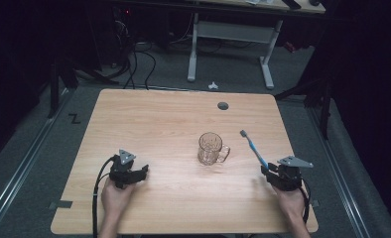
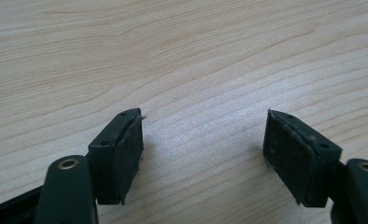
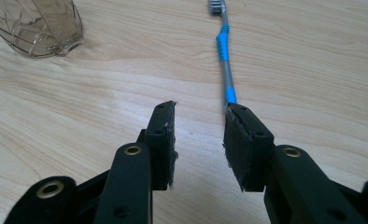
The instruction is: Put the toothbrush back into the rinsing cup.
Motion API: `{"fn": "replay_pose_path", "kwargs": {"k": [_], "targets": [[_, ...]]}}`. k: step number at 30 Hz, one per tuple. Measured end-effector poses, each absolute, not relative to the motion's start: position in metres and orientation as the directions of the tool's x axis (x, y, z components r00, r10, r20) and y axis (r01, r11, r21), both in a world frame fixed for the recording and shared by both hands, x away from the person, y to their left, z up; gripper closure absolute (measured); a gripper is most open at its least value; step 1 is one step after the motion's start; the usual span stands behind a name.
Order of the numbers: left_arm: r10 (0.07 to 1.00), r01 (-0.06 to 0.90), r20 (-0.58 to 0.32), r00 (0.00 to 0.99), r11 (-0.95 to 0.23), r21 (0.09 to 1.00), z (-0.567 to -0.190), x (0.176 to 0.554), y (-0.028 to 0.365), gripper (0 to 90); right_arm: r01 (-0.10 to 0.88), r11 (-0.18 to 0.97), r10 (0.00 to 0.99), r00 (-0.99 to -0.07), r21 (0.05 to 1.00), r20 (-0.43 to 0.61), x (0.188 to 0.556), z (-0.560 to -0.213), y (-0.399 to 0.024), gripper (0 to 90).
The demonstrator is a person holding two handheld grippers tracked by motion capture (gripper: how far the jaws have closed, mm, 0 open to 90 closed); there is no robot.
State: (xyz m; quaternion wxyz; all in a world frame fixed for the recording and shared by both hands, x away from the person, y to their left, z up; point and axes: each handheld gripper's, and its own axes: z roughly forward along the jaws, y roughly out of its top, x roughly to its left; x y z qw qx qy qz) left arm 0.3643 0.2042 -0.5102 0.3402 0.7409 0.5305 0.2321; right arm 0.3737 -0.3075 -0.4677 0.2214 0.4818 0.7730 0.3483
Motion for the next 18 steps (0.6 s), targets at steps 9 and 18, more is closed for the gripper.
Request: {"fn": "replay_pose_path", "kwargs": {"k": [9, 18], "targets": [[0.944, 0.629, -0.020, 0.329, -0.203, 0.751, -0.510, 0.364, 0.205, 29.3, 0.600, 0.310, 0.901, -0.433, 0.737, -0.026, 0.386, -0.457, -0.311, 64.0], [0.944, 0.628, -0.022, 0.329, -0.201, 0.752, -0.510, 0.364, 0.205, 29.3, 0.609, 0.322, 0.895, -0.445, 0.725, -0.023, 0.399, -0.445, -0.309, 64.3]]}}
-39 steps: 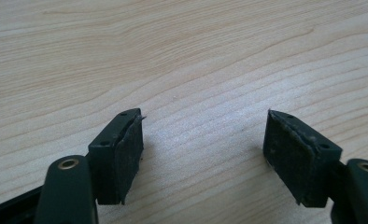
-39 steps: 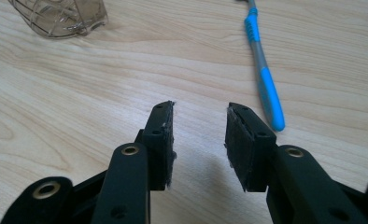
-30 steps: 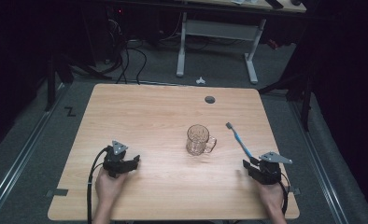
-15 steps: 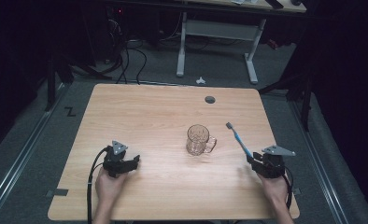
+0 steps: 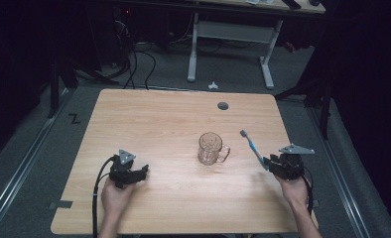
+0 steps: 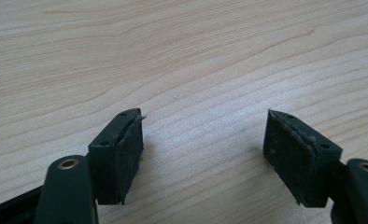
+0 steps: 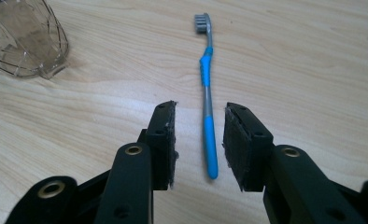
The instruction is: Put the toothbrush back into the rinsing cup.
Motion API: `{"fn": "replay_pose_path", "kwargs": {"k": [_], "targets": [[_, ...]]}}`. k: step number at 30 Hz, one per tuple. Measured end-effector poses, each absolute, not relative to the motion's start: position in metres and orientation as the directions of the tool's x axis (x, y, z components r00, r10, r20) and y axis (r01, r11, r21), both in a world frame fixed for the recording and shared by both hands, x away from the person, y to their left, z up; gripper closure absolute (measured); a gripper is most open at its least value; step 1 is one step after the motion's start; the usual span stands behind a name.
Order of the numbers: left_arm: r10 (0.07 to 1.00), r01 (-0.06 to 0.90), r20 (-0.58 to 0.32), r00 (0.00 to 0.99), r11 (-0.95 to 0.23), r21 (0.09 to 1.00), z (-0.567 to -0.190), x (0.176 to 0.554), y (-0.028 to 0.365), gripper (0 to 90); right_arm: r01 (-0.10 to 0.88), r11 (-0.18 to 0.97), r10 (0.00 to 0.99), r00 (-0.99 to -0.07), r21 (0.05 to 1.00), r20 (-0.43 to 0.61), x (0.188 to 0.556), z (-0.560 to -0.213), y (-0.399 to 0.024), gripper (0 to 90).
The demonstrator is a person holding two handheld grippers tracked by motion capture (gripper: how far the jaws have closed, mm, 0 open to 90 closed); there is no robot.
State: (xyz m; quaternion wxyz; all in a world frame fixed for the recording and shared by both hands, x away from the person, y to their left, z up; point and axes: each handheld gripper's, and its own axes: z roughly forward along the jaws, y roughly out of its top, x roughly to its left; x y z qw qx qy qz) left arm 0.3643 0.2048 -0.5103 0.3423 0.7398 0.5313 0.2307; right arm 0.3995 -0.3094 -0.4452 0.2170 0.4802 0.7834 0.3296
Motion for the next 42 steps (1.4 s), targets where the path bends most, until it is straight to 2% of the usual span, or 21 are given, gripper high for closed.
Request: {"fn": "replay_pose_path", "kwargs": {"k": [22, 28, 42], "targets": [[0.944, 0.628, -0.011, 0.329, -0.210, 0.749, -0.510, 0.364, 0.203, 29.0, 0.653, 0.358, 0.895, -0.444, 0.667, -0.045, 0.432, -0.429, -0.305, 63.5], [0.945, 0.629, -0.010, 0.327, -0.209, 0.749, -0.510, 0.364, 0.203, 28.8, 0.704, 0.366, 0.896, -0.442, 0.609, -0.028, 0.450, -0.428, -0.305, 63.5], [0.945, 0.629, -0.014, 0.328, -0.208, 0.749, -0.510, 0.364, 0.203, 28.7, 0.753, 0.385, 0.885, -0.466, 0.533, 0.019, 0.482, -0.429, -0.296, 63.6]]}}
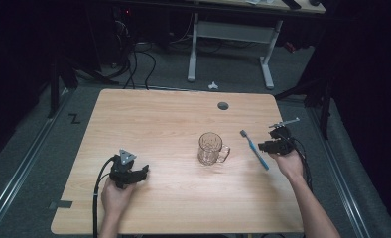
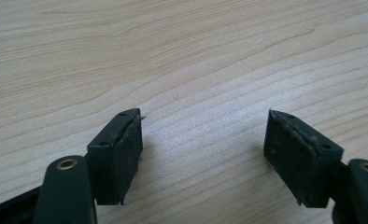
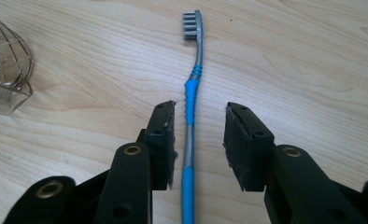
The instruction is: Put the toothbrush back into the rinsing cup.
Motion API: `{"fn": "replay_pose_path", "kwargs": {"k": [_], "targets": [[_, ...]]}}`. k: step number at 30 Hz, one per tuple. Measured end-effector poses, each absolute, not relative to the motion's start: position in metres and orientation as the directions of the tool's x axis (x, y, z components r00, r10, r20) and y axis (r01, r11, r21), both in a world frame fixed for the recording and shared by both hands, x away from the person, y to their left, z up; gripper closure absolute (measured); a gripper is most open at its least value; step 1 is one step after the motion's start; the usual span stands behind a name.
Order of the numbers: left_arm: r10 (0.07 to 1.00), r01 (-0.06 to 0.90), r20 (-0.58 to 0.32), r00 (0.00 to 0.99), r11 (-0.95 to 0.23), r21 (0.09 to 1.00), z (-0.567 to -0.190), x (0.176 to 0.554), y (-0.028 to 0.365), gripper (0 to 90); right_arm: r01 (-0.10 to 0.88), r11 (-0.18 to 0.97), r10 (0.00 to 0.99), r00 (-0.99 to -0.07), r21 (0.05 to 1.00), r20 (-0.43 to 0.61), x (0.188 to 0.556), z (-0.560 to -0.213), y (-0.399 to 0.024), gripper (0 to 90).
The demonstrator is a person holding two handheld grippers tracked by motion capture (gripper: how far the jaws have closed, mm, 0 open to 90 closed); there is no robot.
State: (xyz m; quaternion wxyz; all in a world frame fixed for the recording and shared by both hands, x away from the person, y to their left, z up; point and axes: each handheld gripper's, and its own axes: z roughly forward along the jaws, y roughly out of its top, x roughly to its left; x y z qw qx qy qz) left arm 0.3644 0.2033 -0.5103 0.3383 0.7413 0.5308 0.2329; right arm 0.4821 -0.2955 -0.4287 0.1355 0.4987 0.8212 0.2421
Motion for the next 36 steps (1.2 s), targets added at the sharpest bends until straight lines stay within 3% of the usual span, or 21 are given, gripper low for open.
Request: {"fn": "replay_pose_path", "kwargs": {"k": [20, 36], "targets": [[0.944, 0.630, -0.022, 0.328, -0.202, 0.750, -0.510, 0.365, 0.204, 28.6, 0.787, 0.483, 0.863, -0.501, 0.384, -0.058, 0.522, -0.444, -0.260, 64.4], [0.944, 0.629, -0.014, 0.329, -0.208, 0.749, -0.510, 0.364, 0.203, 28.5, 0.820, 0.492, 0.868, -0.490, 0.293, -0.085, 0.540, -0.459, -0.248, 69.6]]}}
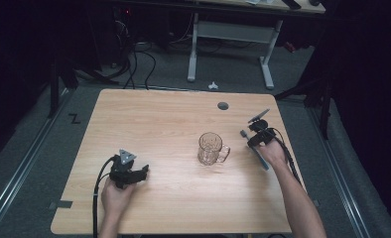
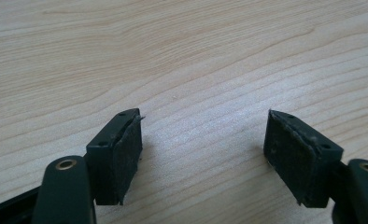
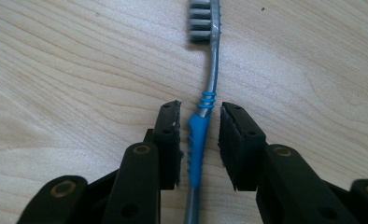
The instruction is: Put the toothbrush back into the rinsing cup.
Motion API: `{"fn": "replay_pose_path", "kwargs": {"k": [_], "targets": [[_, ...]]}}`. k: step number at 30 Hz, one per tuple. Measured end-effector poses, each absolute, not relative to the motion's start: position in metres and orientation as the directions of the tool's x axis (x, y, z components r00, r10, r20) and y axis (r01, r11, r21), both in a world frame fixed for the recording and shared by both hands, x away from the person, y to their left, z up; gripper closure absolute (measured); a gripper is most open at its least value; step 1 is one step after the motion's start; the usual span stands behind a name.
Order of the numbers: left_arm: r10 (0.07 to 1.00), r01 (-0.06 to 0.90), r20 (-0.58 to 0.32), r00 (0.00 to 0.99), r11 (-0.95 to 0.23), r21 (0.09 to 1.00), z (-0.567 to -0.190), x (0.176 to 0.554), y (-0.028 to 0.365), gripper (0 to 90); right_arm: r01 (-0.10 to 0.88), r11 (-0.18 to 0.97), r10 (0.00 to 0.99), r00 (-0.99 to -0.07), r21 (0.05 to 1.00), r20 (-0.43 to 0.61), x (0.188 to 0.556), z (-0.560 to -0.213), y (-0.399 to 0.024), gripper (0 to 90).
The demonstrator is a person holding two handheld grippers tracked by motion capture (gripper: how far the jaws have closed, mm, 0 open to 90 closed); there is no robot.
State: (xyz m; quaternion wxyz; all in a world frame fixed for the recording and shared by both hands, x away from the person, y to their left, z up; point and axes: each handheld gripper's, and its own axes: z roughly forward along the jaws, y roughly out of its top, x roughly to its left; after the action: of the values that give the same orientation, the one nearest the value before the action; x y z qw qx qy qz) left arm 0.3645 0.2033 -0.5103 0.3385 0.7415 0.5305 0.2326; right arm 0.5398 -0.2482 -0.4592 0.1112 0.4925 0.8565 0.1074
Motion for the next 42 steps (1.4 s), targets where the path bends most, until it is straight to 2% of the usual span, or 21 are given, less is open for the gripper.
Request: {"fn": "replay_pose_path", "kwargs": {"k": [12, 18, 28, 42], "targets": [[0.947, 0.630, -0.010, 0.322, -0.207, 0.748, -0.510, 0.364, 0.202, 27.8, 0.841, 0.470, 0.879, -0.474, 0.268, -0.053, 0.546, -0.464, -0.249, 79.1], [0.946, 0.631, -0.013, 0.323, -0.205, 0.748, -0.510, 0.365, 0.202, 27.7, 0.855, 0.443, 0.891, -0.454, 0.269, -0.024, 0.546, -0.463, -0.252, 79.5], [0.945, 0.631, -0.017, 0.326, -0.204, 0.748, -0.510, 0.365, 0.203, 27.5, 0.832, 0.473, 0.874, -0.484, 0.290, -0.039, 0.539, -0.458, -0.247, 79.5], [0.945, 0.631, -0.018, 0.327, -0.204, 0.748, -0.510, 0.365, 0.203, 27.5, 0.785, 0.493, 0.852, -0.522, 0.376, -0.027, 0.526, -0.437, -0.246, 79.4]]}}
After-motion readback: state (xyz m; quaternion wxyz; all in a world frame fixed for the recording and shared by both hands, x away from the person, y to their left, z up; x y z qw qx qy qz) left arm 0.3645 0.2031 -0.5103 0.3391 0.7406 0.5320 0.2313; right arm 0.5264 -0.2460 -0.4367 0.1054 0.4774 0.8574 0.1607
